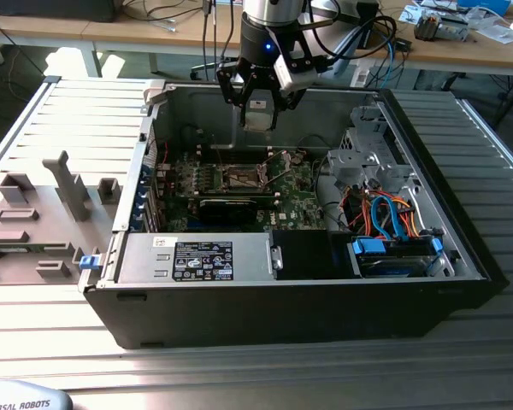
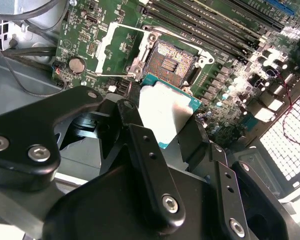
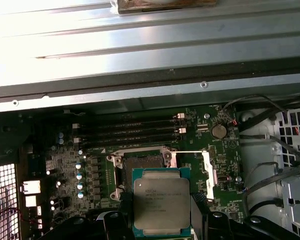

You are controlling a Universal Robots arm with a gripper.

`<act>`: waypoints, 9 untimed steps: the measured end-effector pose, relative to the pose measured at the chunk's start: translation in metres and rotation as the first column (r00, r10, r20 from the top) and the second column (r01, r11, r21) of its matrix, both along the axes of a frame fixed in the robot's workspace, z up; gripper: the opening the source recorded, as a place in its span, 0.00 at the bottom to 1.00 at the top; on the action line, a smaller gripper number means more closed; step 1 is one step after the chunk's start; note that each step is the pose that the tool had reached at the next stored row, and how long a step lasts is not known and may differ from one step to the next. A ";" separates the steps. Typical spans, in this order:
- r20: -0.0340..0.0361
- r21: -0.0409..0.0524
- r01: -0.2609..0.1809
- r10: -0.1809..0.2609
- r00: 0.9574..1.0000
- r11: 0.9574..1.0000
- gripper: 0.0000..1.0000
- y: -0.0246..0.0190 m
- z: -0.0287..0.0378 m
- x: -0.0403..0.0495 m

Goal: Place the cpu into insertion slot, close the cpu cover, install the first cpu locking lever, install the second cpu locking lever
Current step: 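Place the cpu into insertion slot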

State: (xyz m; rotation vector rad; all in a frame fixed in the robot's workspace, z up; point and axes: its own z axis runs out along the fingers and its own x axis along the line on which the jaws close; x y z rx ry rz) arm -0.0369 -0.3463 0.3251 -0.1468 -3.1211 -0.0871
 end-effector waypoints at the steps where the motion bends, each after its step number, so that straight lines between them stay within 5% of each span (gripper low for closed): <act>1: 0.000 0.000 0.001 -0.001 1.000 1.000 0.54 0.0000 0.0000 0.0000; 9: 0.000 0.000 0.013 -0.013 1.000 1.000 0.54 0.0000 0.0000 0.0000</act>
